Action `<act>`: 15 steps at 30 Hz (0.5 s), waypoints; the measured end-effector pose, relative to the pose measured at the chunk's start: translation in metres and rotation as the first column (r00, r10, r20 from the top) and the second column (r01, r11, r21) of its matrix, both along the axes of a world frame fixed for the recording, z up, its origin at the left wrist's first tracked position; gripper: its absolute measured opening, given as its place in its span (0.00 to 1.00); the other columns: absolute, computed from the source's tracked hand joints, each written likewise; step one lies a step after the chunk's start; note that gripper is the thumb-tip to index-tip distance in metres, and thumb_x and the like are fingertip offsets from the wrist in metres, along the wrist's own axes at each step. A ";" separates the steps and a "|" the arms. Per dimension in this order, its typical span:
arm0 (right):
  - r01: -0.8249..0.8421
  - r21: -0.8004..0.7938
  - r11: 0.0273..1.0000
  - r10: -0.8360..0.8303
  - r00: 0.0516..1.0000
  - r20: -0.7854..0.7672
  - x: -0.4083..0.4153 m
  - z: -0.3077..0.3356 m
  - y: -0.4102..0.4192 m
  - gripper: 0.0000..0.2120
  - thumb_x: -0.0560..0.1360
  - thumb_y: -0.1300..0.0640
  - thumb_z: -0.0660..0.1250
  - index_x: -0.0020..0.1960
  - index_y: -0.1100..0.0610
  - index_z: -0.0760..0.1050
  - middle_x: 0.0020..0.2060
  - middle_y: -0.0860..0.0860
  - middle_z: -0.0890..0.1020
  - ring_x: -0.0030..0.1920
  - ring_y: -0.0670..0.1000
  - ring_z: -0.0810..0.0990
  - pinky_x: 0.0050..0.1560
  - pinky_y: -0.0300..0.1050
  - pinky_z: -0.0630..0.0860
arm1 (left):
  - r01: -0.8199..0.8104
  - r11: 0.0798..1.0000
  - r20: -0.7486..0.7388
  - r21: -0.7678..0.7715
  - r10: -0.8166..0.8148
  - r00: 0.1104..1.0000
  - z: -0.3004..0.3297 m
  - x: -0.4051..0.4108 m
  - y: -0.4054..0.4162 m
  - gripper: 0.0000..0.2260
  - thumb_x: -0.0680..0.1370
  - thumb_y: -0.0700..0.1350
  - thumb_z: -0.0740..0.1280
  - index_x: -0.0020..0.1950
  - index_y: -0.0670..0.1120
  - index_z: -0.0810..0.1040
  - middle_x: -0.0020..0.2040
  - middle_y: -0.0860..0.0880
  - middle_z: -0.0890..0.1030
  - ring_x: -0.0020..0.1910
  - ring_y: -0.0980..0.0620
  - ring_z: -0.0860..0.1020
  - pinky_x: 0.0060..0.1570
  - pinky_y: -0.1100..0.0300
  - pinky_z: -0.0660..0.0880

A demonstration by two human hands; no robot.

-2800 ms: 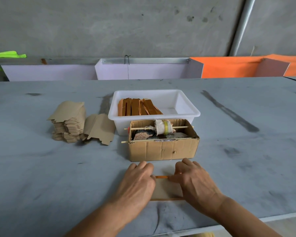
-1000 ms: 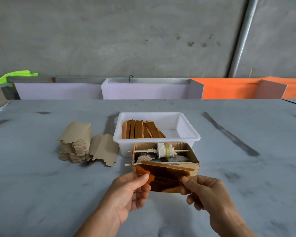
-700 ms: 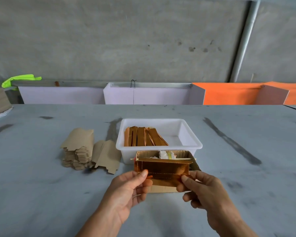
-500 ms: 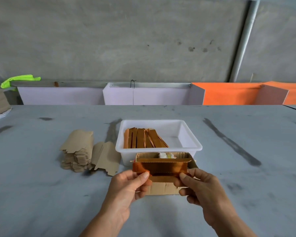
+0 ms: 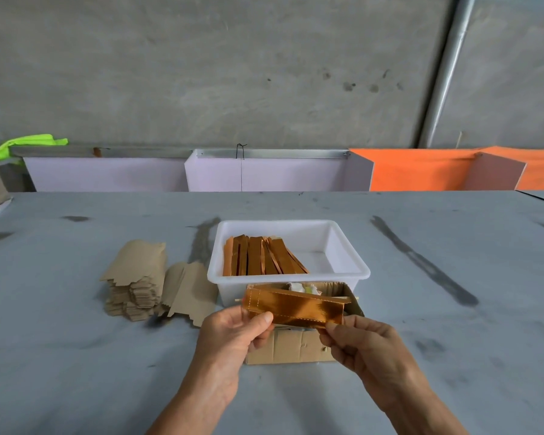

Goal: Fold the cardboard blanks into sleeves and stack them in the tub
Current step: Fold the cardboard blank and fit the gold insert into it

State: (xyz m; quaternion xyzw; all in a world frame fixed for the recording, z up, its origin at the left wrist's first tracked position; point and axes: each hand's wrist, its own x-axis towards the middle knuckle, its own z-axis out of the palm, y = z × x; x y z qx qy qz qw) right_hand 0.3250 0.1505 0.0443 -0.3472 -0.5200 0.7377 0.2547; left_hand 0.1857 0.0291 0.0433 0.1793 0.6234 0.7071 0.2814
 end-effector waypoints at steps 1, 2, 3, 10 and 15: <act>-0.002 0.021 1.000 0.002 1.000 -0.003 -0.001 0.001 -0.001 0.03 0.66 0.65 0.73 0.34 0.63 0.80 0.33 0.60 0.82 0.33 0.51 0.80 0.37 0.42 0.75 | -0.005 1.000 -0.011 -0.001 0.005 1.000 0.000 0.000 -0.001 0.08 0.72 0.35 0.71 0.32 0.41 0.82 0.33 0.42 0.82 0.35 0.48 0.78 0.45 0.52 0.77; -0.005 0.042 0.999 0.005 1.000 -0.001 -0.002 0.002 -0.003 0.04 0.63 0.62 0.74 0.33 0.62 0.81 0.33 0.60 0.82 0.33 0.51 0.80 0.37 0.42 0.75 | -0.006 1.000 -0.016 0.001 0.006 1.000 0.000 -0.001 -0.001 0.08 0.71 0.35 0.71 0.32 0.41 0.83 0.33 0.43 0.83 0.35 0.47 0.78 0.46 0.51 0.77; -0.005 0.058 0.998 0.004 1.000 0.003 -0.002 0.003 -0.004 0.05 0.60 0.60 0.75 0.32 0.61 0.81 0.32 0.59 0.82 0.33 0.50 0.80 0.37 0.42 0.75 | -0.005 1.000 -0.017 0.004 0.005 1.000 0.000 -0.001 -0.002 0.08 0.71 0.35 0.71 0.32 0.42 0.83 0.34 0.43 0.83 0.36 0.47 0.78 0.47 0.50 0.77; 0.032 0.096 0.995 -0.034 0.999 0.027 0.000 0.000 0.000 0.15 0.67 0.67 0.73 0.24 0.56 0.77 0.29 0.55 0.81 0.32 0.49 0.80 0.36 0.42 0.73 | 0.023 1.000 -0.039 0.009 -0.023 0.999 -0.002 0.003 -0.002 0.08 0.71 0.34 0.71 0.33 0.42 0.83 0.33 0.42 0.82 0.35 0.47 0.78 0.49 0.49 0.77; 0.092 0.172 0.981 -0.094 0.996 0.001 -0.003 -0.002 -0.003 0.08 0.67 0.70 0.73 0.34 0.61 0.76 0.30 0.56 0.82 0.30 0.49 0.82 0.34 0.42 0.72 | -0.042 0.998 -0.069 0.052 0.045 0.997 -0.006 0.008 0.001 0.07 0.71 0.32 0.70 0.35 0.41 0.82 0.29 0.45 0.80 0.30 0.53 0.76 0.35 0.63 0.76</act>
